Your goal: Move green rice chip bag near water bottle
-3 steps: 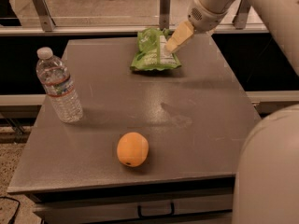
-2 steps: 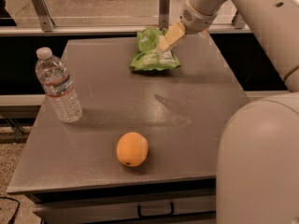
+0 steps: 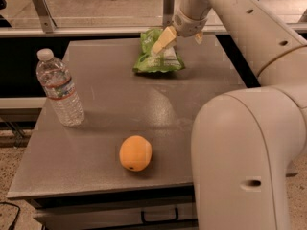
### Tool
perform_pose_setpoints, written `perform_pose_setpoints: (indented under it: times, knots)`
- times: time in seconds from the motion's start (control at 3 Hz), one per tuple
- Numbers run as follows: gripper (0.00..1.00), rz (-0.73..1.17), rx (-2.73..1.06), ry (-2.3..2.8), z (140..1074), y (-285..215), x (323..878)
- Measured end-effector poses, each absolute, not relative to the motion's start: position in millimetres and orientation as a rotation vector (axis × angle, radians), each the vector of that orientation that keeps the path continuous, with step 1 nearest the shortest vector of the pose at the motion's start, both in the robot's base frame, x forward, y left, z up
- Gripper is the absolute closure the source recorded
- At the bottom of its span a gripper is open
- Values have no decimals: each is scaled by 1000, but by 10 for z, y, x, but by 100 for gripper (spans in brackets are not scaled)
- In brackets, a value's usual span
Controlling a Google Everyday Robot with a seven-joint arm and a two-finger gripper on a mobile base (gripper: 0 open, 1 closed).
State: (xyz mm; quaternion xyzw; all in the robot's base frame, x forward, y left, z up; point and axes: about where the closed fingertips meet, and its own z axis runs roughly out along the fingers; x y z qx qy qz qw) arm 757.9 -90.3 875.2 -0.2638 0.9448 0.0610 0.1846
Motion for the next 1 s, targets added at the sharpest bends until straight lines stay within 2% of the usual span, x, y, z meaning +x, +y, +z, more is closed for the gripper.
perform_pose_setpoints:
  times: [0.33,1.0]
  knots:
    - [0,180,-745,2671,8708,-798,7653]
    - [47,186,-801,2677,8650,-614,7740]
